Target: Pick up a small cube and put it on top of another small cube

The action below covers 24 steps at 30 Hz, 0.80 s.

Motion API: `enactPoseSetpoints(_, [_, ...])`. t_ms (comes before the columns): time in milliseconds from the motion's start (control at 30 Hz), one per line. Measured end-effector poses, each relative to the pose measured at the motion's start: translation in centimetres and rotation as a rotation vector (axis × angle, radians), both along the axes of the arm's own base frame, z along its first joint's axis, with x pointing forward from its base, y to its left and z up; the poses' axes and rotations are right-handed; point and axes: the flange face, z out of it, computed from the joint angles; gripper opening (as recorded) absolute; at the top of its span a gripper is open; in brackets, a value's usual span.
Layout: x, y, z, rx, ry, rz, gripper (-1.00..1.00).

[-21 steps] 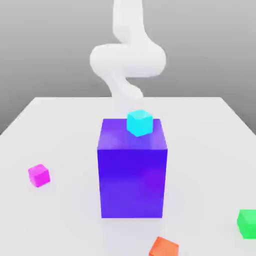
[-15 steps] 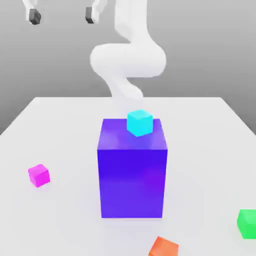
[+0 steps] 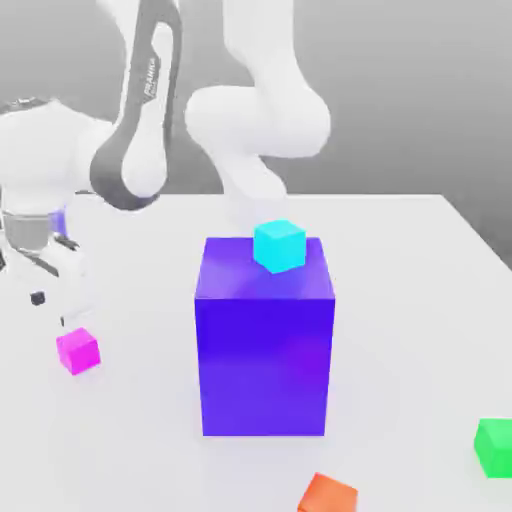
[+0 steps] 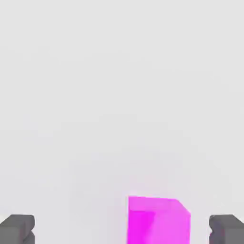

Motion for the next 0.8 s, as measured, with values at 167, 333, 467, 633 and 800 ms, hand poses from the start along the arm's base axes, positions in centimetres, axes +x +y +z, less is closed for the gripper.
enactPoseSetpoints(167, [-0.4, 0.0, -4.7, 0.003, 0.010, -0.003, 0.00])
enactPoseSetpoints(333, [-0.5, 0.1, -5.6, 0.004, 0.010, -0.004, -1.00])
enactPoseSetpoints(467, [-0.5, 0.1, -5.2, 0.004, 0.010, -0.004, -1.00])
enactPoseSetpoints(633, [-0.4, 0.1, -1.0, 0.005, 0.009, -0.003, -1.00])
enactPoseSetpoints(800, [7.8, 3.6, 2.1, -0.012, -0.022, 0.169, -1.00])
